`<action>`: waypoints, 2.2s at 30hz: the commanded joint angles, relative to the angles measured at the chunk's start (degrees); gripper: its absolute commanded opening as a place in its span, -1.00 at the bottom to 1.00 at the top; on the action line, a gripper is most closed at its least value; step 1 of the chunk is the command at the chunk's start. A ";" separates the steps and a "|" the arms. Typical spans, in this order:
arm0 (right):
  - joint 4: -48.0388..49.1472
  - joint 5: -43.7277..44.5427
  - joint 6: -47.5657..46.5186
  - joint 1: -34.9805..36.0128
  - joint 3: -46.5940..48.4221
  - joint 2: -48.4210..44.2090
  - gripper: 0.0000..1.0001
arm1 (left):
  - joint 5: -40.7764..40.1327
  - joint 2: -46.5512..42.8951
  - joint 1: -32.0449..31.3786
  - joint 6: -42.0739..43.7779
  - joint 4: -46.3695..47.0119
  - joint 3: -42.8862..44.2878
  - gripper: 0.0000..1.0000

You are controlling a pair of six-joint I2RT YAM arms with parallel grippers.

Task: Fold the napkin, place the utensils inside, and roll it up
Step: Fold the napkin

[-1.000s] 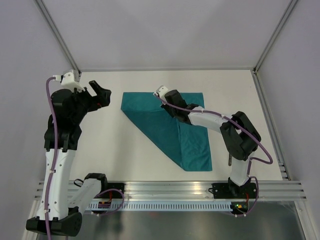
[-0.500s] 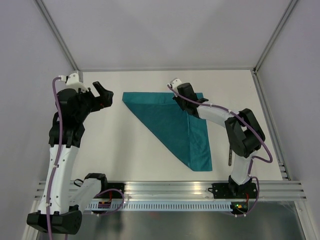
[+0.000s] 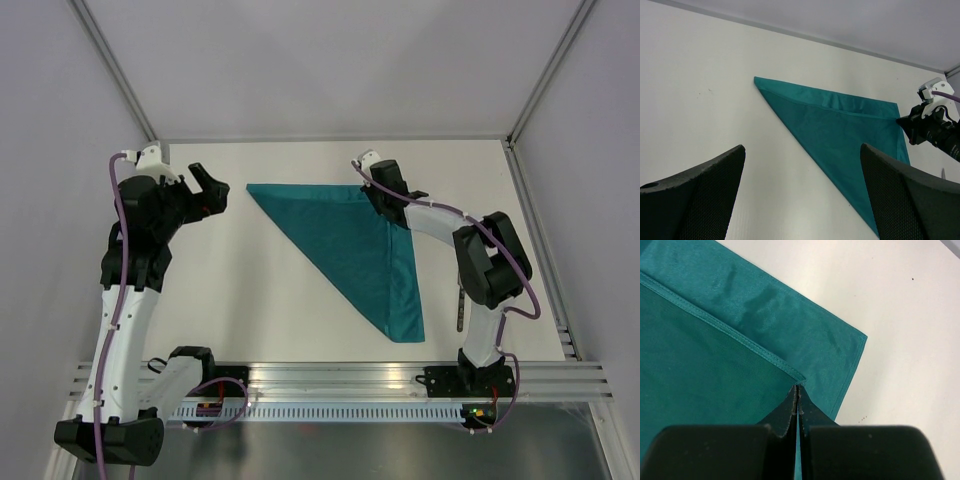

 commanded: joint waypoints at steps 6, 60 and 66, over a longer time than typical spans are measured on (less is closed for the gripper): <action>1.89 0.95 -0.83 -2.38 3.60 1.58 -0.99 | 1.05 0.13 0.39 1.98 2.10 -0.26 0.99; 1.27 3.76 -4.44 -7.65 12.66 9.75 -0.99 | 0.79 0.75 0.39 2.15 2.28 -1.58 0.99; 1.01 4.02 -4.88 -7.83 13.97 10.46 -0.99 | 0.88 0.66 0.39 2.06 2.37 -1.93 0.99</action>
